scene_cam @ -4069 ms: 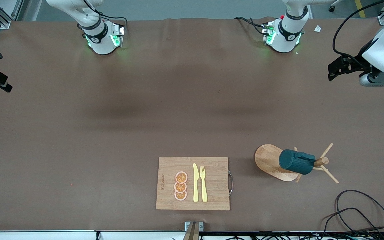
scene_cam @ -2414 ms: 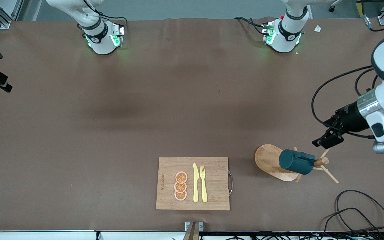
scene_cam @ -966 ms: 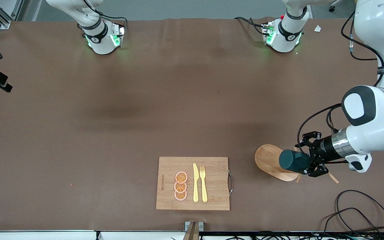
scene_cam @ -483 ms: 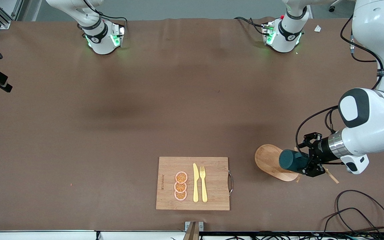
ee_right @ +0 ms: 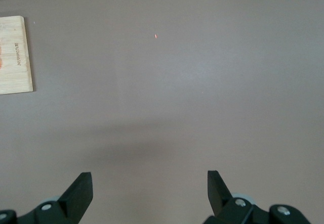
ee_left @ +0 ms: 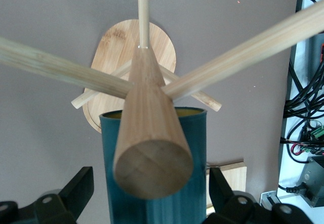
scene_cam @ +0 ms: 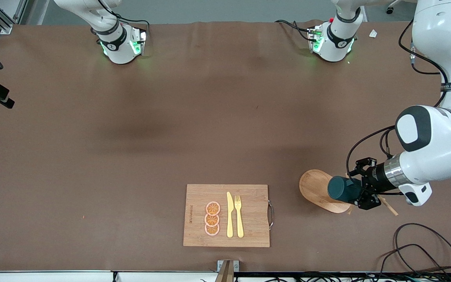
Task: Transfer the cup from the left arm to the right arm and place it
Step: 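Close the left gripper on the teal mug's body on the stand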
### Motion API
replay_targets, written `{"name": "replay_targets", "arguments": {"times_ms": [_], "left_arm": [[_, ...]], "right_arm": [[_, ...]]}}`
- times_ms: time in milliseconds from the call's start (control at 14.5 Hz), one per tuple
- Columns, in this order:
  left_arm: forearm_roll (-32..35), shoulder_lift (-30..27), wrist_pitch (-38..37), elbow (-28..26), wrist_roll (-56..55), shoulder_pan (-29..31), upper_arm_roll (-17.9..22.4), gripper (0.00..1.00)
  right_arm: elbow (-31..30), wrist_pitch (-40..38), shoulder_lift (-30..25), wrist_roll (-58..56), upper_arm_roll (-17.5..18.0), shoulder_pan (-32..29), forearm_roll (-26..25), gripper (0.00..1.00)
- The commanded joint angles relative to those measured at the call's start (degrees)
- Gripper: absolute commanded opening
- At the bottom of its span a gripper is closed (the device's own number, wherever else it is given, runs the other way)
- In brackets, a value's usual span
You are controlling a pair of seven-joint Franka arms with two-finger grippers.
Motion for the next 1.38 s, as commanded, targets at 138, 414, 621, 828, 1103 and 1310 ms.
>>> {"name": "replay_targets", "arguments": {"times_ms": [138,414,621,828,1103,1310], "left_arm": [[-1.12,1.94,1.55,1.39,0.00,-0.39,0.01,1.00],[-1.20,2.29,1.55,1.39,0.00,-0.48,-0.08,1.00],[-1.20,2.38,1.55,1.39,-0.01,-0.39,-0.08,0.95],[-1.29,2.12,1.55,1.39,-0.01,-0.30,-0.26,0.63],[-1.29,1.50,1.46,1.48,0.00,-0.22,-0.26,0.51],[-1.20,0.01,0.76,1.56,0.00,-0.13,-0.52,0.51]], "right_arm": [[0.21,-0.34,-0.19,-0.22,-0.15,0.49,-0.76,1.00],[0.21,-0.34,-0.19,-0.22,-0.15,0.49,-0.76,1.00],[0.21,-0.34,-0.19,-0.22,-0.15,0.49,-0.76,1.00],[0.21,-0.34,-0.19,-0.13,-0.15,0.40,-0.76,1.00],[0.21,-0.43,-0.19,-0.22,-0.15,0.40,-0.76,1.00],[0.30,-0.43,-0.19,-0.22,-0.15,0.40,-0.76,1.00]]}}
